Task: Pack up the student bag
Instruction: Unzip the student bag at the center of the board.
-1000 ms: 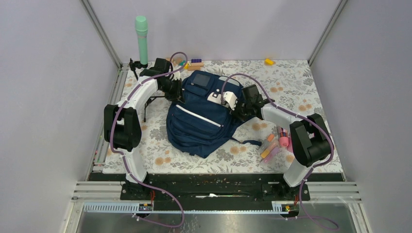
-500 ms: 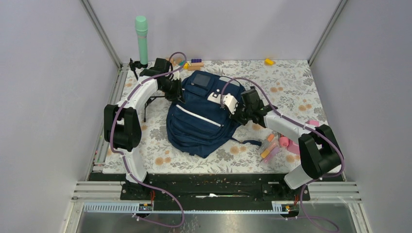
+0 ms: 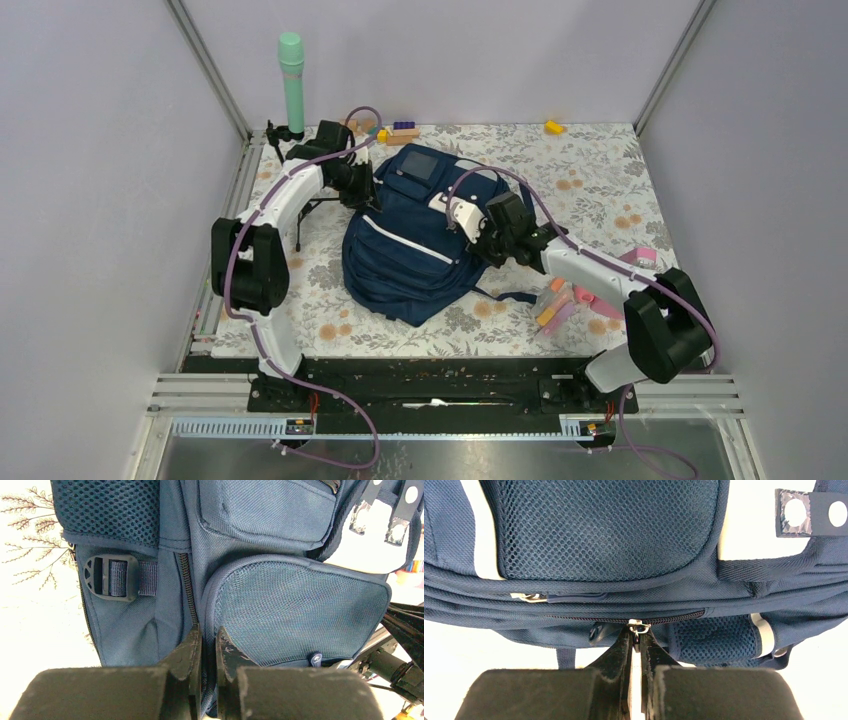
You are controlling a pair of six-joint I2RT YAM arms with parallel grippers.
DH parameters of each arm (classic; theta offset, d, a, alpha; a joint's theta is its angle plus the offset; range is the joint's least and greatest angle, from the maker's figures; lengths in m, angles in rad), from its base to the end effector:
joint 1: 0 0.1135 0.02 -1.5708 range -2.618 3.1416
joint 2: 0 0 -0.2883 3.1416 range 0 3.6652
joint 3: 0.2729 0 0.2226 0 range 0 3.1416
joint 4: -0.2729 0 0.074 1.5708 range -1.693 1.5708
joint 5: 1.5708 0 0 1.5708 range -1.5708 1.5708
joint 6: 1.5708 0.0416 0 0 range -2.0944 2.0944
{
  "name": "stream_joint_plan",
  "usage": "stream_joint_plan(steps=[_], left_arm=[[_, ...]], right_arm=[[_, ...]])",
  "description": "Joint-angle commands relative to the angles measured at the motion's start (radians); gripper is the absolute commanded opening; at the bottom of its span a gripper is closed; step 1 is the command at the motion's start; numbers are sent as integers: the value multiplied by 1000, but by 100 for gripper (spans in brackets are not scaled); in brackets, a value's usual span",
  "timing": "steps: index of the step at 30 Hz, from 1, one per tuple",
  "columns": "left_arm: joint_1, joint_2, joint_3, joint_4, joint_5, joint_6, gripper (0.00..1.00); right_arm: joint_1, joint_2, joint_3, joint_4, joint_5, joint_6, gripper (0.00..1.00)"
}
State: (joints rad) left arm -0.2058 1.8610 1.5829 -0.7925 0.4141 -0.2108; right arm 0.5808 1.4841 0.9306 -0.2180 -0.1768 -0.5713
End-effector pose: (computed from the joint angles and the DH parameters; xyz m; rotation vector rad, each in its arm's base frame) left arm 0.3674 -0.0938 0.2902 0.1359 2.6569 -0.6863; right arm 0.2396 0.1660 0.2589 -1.3453 1.9108 0.2116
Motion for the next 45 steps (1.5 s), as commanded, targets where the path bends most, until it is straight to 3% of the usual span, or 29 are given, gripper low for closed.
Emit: stream_joint_plan(steps=[1,13,23,33,41,45], left_arm=[[11,-89,1,139,-25,-51,0],[11,-100,-9,145,-25,-55,0],[11,-119,-32,169,-39,-64,0],[17,-136,-53,196,-23,-87,0],[23,-138,-60,202,-24,-90,0],[27,-141,-60,202,-26,-90,0]], right_arm=[[61,-59,-5,-56,58,75,0],[156,-78,34,-142,368,29,0],[185,-51,164,-409,326,213,0],[257,-42,137,-482,312,301,0],[287,7,217,-612,600,278,0],[292,-5,265,-657,626,271,0]])
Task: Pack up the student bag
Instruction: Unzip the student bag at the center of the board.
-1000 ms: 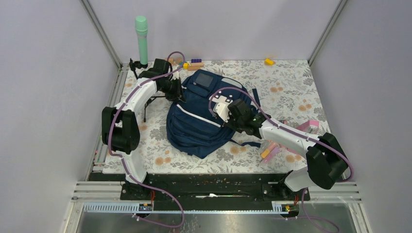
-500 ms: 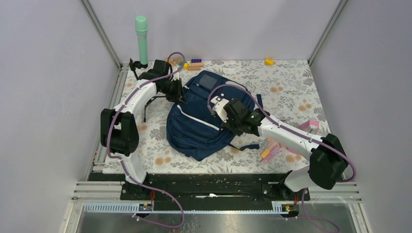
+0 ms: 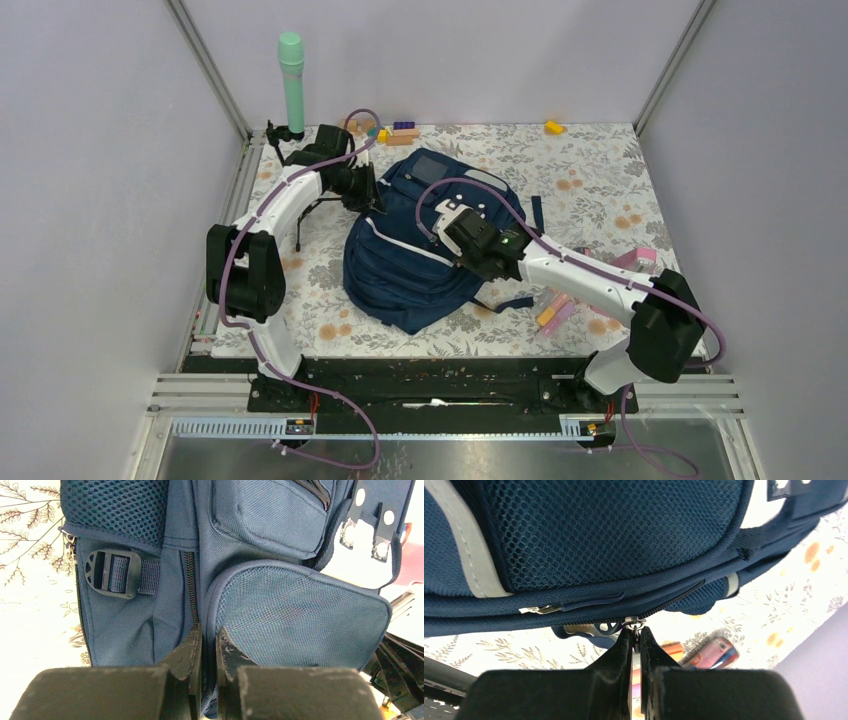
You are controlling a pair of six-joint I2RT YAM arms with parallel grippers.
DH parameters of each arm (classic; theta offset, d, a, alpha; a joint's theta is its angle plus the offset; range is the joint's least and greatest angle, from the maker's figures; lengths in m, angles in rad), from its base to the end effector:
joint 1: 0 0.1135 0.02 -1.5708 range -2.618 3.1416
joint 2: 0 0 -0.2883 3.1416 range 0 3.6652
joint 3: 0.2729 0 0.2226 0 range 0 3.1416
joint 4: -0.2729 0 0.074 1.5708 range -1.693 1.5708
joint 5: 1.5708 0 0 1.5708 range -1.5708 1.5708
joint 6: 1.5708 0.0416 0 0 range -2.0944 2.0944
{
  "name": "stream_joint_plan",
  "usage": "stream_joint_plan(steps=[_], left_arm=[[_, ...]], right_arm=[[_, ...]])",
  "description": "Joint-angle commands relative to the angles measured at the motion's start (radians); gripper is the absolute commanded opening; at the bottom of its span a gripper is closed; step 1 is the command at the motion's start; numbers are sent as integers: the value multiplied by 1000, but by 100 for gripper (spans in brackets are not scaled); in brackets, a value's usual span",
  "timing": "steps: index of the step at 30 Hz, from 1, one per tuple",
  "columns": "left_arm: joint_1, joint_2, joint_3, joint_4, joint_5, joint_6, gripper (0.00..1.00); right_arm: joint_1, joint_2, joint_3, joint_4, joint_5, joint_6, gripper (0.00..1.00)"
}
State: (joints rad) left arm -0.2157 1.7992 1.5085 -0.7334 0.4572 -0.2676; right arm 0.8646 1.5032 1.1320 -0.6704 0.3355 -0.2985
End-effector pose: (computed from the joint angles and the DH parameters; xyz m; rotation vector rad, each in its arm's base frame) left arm 0.3533 -0.0962 0.2952 0.1028 2.6208 -0.7669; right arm 0.1916 0.2036 0.2815 -1.2956 2.1826 -0.2204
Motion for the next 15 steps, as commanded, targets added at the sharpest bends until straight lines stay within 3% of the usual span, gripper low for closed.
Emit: stream_joint_plan(steps=[1,15], left_arm=[[38,-78,14,143,-69,-33,0],[42,-93,1,151,-91,-33,0]], right_arm=[[9,-30,75,-213,111,-3,0],[27,29,176,-499,-71,30,0]])
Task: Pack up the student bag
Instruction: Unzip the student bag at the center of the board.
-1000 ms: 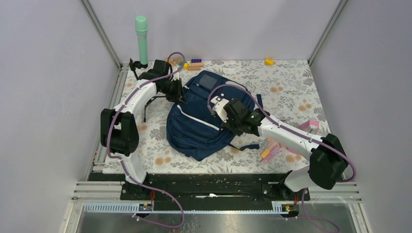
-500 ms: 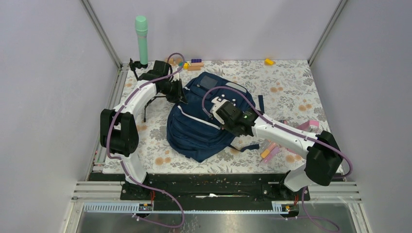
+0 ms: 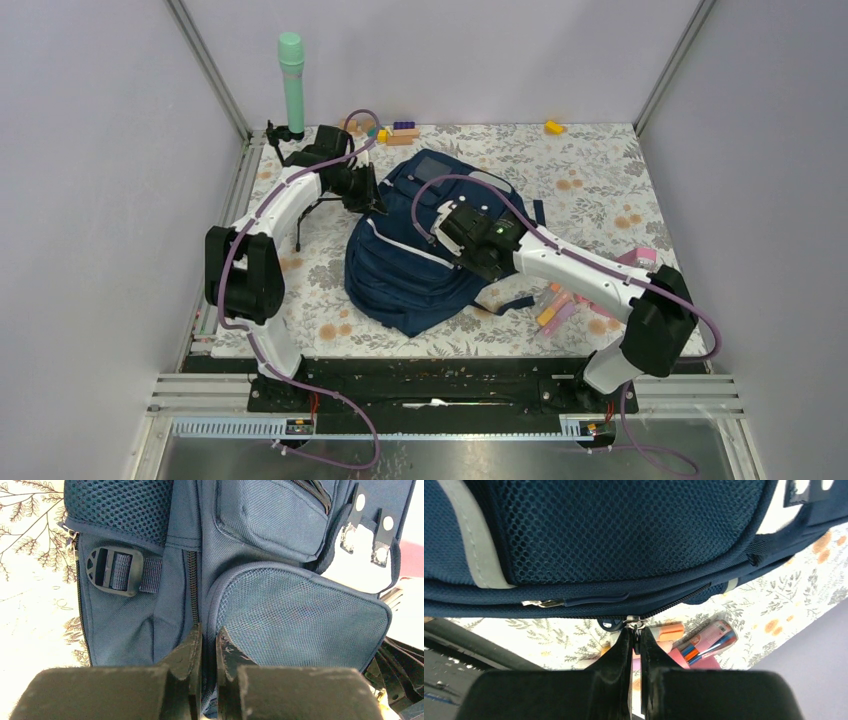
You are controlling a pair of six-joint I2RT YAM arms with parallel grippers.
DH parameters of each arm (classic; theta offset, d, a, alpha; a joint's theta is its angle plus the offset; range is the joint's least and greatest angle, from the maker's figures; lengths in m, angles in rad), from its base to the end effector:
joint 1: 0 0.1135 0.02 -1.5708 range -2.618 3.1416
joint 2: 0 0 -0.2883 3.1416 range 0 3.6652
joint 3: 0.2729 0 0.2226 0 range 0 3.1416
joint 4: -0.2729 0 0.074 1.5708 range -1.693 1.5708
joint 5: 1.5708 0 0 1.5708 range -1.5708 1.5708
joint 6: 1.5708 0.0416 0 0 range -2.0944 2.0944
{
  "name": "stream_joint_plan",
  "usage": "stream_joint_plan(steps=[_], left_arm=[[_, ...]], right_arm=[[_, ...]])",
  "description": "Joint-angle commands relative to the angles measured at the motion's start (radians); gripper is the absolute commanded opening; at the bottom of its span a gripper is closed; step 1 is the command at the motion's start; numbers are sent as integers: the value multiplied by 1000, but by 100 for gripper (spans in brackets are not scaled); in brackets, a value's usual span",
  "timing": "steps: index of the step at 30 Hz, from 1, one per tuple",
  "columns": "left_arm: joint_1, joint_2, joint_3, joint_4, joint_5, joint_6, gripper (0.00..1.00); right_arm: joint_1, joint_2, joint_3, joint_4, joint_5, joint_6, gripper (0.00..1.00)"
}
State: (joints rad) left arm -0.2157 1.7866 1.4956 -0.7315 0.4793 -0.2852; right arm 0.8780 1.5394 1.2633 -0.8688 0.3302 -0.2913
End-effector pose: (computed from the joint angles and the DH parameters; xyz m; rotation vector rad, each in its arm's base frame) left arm 0.3496 -0.0962 0.2964 0.0888 2.6213 -0.8018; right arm 0.1895 0.2071 0.2977 -1.3727 2.2458 -0.2551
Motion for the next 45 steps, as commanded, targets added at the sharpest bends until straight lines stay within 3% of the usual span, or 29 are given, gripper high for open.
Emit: stream_joint_plan(steps=[1,11,22,33,40,45], left_arm=[[42,-86,5,160,-113,-21,0],[42,-127,-79,263,-92,-97,0],[42,-144,-105,287,-104,-111,0],[47,-155,-114,292,-130,-112,0],[72,-258,-220,365,-228,-146,0],[106,-365,-341,440,-249,-208,0]], right_arm=[[14,-17,40,-291,-98,26,0],[35,-116,-76,-24,-385,206,0],[177,47,-46,104,-404,307,0],[245,26,-83,370,-375,462,0],[259,34,-106,558,-381,575,0],[259,38,-83,569,-360,566,0]])
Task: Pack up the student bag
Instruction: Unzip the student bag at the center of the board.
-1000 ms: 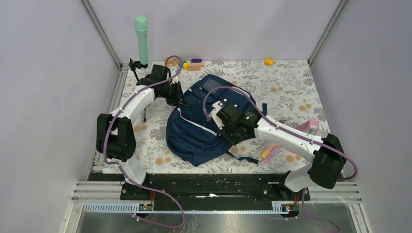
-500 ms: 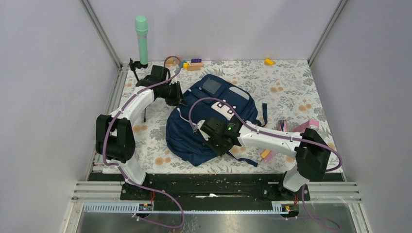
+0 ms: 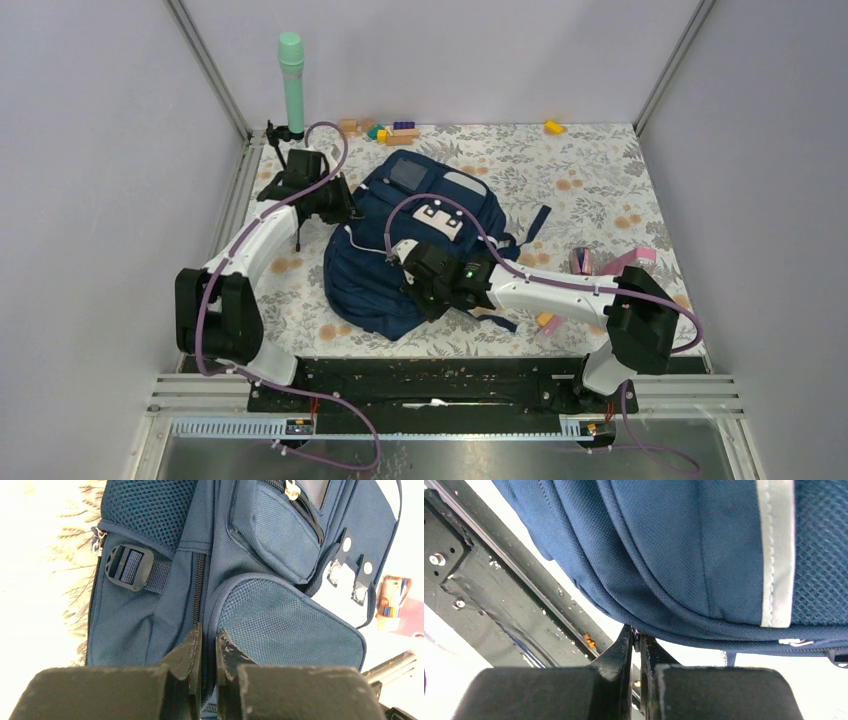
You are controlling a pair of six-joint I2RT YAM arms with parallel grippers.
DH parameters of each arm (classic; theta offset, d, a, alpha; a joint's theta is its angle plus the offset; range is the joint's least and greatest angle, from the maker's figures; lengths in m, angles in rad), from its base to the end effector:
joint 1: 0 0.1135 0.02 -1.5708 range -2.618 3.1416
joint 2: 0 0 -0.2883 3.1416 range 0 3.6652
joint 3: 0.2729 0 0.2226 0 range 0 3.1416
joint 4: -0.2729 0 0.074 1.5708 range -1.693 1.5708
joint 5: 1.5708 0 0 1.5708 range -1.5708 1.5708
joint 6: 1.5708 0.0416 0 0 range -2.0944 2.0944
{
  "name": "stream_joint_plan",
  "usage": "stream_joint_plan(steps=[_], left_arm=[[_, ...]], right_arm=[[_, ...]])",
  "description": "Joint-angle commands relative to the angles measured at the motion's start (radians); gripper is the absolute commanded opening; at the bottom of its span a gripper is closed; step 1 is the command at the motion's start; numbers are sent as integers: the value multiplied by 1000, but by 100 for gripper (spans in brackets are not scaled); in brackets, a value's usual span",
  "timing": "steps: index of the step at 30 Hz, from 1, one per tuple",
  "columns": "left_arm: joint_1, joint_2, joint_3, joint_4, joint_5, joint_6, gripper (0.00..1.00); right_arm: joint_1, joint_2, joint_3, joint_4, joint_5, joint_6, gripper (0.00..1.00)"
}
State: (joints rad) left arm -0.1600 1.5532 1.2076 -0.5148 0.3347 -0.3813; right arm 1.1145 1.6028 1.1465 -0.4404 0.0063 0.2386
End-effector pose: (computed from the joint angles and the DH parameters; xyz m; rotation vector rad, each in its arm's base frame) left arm 0.3047 -0.0630 0.2997 -0.1188 2.4699 -0.6465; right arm 0.1413 0.2874 0.2707 -1.0817 2.3166 0.5546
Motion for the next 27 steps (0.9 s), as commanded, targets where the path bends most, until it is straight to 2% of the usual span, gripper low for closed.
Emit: stream_joint_plan(steps=[1,6,13,15,20,27], left_arm=[[58,-156,-76,233,-108,-120,0],[60,-265,-186,259,-114,-155,0],[60,-359,-276,270,-31,-189,0],[60,-380,-311,287,-21,-191,0],[60,-404,-378,367,12,-235,0],[59,-409,-413,405,-5,-274,0]], right_arm=[[21,-27,39,130,-24,25,0],[-17,-18,55,104,-56,5,0],[-112,-10,58,100,-94,-20,0],[-123,-22,58,79,-64,-31,0],[-114,-39,60,20,-47,31,0],[-6,-30,18,150,23,171,0]])
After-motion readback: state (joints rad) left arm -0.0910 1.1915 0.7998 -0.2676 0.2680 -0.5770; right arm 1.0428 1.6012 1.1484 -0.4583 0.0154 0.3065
